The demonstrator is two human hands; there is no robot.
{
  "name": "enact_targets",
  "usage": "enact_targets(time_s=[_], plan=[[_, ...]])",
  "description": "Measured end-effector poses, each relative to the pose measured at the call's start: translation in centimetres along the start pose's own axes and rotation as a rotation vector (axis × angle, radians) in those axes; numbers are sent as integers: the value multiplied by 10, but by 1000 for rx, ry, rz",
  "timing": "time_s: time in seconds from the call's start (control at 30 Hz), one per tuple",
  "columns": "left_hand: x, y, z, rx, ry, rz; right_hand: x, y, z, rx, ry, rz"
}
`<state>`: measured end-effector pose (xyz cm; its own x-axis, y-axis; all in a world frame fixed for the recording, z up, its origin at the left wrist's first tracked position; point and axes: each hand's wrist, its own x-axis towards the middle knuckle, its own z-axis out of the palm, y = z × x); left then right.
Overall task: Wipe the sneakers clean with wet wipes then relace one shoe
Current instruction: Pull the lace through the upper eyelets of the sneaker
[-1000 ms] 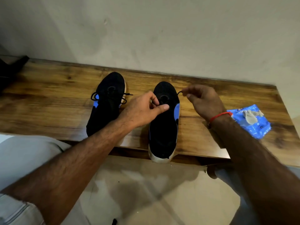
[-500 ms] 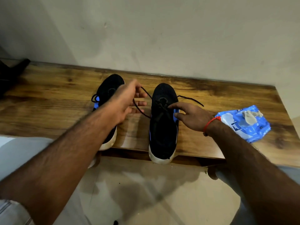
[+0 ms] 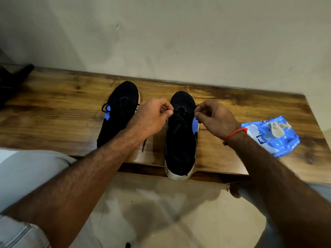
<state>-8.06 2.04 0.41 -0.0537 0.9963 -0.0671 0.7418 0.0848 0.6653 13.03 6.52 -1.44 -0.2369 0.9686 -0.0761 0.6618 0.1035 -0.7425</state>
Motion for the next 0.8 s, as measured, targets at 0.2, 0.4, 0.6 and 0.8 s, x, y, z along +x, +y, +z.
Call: enact_targets(time_s=[0.2, 0.4, 0.6, 0.8], plan=[[1, 2, 11, -83, -86, -30, -9, -13, 11, -60, -125, -195], [0, 5, 10, -209, -197, -199, -10, -15, 15, -88, -90, -209], [-1, 6, 17, -317, -100, -188, -11, -18, 12, -31, -122, -180], [1, 16, 12, -625, -154, -292, -11, -15, 9, 32, -130, -147]])
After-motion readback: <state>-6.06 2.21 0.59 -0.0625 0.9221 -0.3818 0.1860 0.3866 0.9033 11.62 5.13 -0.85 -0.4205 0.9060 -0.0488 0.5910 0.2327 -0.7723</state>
